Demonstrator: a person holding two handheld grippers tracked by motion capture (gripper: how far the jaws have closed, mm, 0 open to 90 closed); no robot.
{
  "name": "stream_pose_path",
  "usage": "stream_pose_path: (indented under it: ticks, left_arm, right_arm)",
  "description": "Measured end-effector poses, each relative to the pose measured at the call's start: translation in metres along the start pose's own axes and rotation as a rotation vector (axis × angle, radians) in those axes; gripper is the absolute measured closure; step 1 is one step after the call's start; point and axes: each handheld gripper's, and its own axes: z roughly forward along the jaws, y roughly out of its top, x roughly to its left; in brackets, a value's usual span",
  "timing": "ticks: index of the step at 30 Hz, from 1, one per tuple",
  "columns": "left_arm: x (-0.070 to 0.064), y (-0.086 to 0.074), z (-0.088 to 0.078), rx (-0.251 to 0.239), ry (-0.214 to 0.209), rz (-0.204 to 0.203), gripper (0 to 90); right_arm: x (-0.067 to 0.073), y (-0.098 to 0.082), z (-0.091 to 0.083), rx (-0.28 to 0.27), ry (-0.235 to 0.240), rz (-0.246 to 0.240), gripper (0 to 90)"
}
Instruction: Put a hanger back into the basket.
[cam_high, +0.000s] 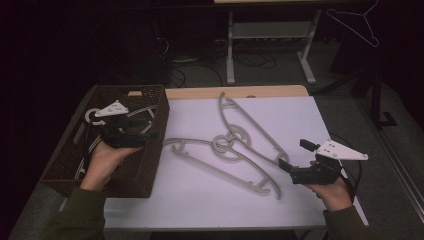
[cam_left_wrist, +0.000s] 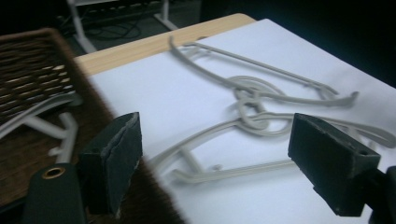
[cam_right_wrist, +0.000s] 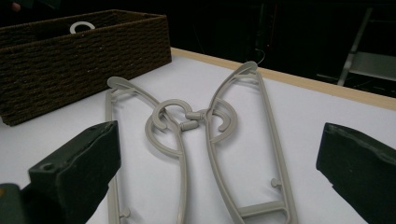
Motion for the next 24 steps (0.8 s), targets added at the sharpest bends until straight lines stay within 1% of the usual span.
stream_pose_path:
  ticks: [1,3,4,6,7,8,9,11,12,15,16,17,18,19,20,21,22,23,24]
  left_arm:
    - [-0.010,0.000,0.006,-0.005,-0.017,0.008,15.4]
    - [-0.020,0.001,0.013,-0.011,-0.027,0.021,14.6]
    - [-0.020,0.001,0.013,-0.011,-0.027,0.021,14.1]
    - [-0.030,0.001,0.020,-0.012,-0.039,0.032,13.6]
    - [-0.036,0.000,0.025,-0.008,-0.051,0.035,13.4]
    - [-0.044,-0.002,0.032,-0.005,-0.065,0.042,13.1]
    - [-0.044,-0.002,0.032,-0.005,-0.065,0.042,13.0]
    - [-0.053,-0.004,0.041,-0.003,-0.074,0.050,13.0]
    - [-0.059,-0.006,0.046,0.001,-0.086,0.054,12.9]
    - [-0.070,-0.011,0.055,0.000,-0.096,0.065,13.0]
    - [-0.072,-0.012,0.058,0.001,-0.100,0.071,13.0]
    - [-0.075,-0.014,0.060,0.000,-0.105,0.065,13.0]
    - [-0.075,-0.014,0.060,0.000,-0.105,0.065,13.0]
    - [-0.079,-0.019,0.065,-0.004,-0.113,0.064,13.0]
    - [-0.079,-0.019,0.065,-0.004,-0.113,0.064,13.0]
    - [-0.084,-0.024,0.070,-0.005,-0.116,0.067,13.0]
    - [-0.084,-0.024,0.070,-0.005,-0.116,0.067,13.0]
    - [-0.087,-0.030,0.073,-0.005,-0.120,0.071,13.0]
    - [-0.087,-0.030,0.073,-0.005,-0.120,0.071,13.1]
  right_arm:
    - [0.000,0.000,0.001,0.003,0.001,-0.001,0.0]
    - [-0.001,0.001,0.002,0.007,0.000,-0.004,0.0]
    - [-0.001,0.001,0.002,0.007,0.000,-0.004,0.0]
    - [-0.001,0.003,0.003,0.021,-0.003,-0.005,0.6]
    - [-0.002,0.004,0.004,0.025,-0.007,-0.017,1.3]
    - [-0.003,0.006,0.006,0.032,-0.009,-0.014,2.4]
    - [-0.003,0.007,0.007,0.036,-0.008,-0.017,3.3]
    - [-0.004,0.008,0.008,0.042,-0.009,-0.025,3.6]
    - [-0.006,0.011,0.011,0.055,-0.008,-0.025,6.0]
    - [-0.009,0.014,0.019,0.089,0.004,-0.034,10.6]
    - [-0.009,0.016,0.022,0.102,0.009,-0.027,13.2]
    - [-0.010,0.016,0.025,0.115,0.017,-0.026,13.9]
    - [-0.010,0.016,0.025,0.115,0.017,-0.026,13.9]
    - [-0.013,0.017,0.033,0.142,0.022,-0.032,15.9]
    - [-0.013,0.017,0.033,0.142,0.022,-0.032,15.9]
    - [-0.016,0.017,0.042,0.180,0.035,-0.032,18.7]
    - [-0.017,0.016,0.045,0.187,0.037,-0.035,20.3]
    - [-0.018,0.015,0.050,0.201,0.041,-0.041,22.1]
    - [-0.019,0.014,0.054,0.217,0.044,-0.043,23.8]
